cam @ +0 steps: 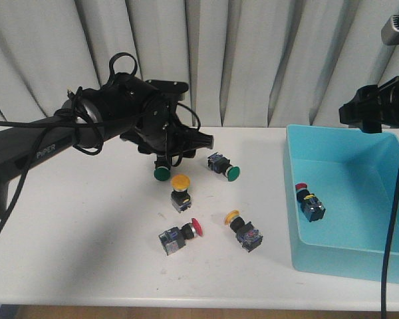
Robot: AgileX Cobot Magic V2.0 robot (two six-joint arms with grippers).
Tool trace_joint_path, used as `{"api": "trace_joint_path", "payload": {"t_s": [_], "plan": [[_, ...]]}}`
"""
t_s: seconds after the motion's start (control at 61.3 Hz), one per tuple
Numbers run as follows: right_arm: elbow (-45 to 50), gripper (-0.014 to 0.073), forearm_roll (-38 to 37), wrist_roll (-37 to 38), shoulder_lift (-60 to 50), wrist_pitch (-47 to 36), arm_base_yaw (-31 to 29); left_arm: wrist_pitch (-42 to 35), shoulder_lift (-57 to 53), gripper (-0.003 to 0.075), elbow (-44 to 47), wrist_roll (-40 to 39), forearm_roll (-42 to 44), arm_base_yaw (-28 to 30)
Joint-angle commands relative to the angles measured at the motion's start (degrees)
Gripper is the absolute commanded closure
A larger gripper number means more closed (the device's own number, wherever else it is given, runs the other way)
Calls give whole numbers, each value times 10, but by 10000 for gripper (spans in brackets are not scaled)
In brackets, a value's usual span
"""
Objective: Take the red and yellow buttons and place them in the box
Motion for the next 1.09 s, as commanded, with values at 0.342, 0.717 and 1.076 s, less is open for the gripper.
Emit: {"api": "trace_joint_path", "payload": {"t_s": [0.342, 0.717, 1.076], "plan": [[-15, 109, 12, -3, -17, -31, -3, 15, -1, 245, -18, 70, -74, 8], [-15, 109, 13, -3, -17, -30, -3, 30, 17, 245, -18, 69, -78, 8], [-15, 109, 13, -3, -17, -30, -3, 33, 28, 268, -18, 69, -78, 8]]}}
